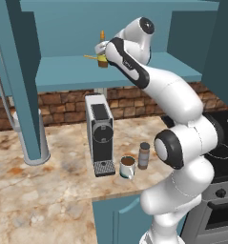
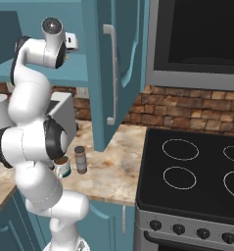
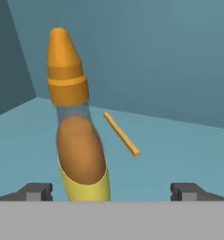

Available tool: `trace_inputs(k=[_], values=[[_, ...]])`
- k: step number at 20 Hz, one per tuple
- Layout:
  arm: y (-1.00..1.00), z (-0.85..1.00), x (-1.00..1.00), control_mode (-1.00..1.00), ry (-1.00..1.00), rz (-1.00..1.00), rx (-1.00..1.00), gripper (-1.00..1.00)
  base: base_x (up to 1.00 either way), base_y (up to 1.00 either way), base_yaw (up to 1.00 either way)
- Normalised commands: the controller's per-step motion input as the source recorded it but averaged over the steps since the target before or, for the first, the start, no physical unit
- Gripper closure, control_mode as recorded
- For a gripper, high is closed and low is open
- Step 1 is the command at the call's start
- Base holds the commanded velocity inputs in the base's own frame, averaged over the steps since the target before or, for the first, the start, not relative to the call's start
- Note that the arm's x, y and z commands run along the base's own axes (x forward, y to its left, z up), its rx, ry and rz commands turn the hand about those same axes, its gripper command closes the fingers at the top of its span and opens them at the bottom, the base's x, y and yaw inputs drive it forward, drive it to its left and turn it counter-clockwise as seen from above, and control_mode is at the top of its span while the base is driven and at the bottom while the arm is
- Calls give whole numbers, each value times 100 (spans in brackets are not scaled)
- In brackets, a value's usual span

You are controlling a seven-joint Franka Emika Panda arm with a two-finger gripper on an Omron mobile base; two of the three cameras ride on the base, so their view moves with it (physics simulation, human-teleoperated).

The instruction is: Pick the cinnamon and honey bottle from the cabinet and place them next to the mug.

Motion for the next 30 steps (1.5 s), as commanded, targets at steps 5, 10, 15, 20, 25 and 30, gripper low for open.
trace_inputs(k=[5, 10, 15, 20, 25, 30], values=[[4, -1, 14, -100, 1, 0, 0, -100, 0, 0, 0], [11, 0, 3, -100, 0, 0, 0, -100, 0, 0, 0], [9, 0, 4, -100, 0, 0, 0, -100, 0, 0, 0], [4, -2, 12, -100, 0, 0, 0, -100, 0, 0, 0], [5, 0, 12, -100, 0, 0, 0, -100, 0, 0, 0], [0, 0, 0, -100, 0, 0, 0, 100, 0, 0, 0]])
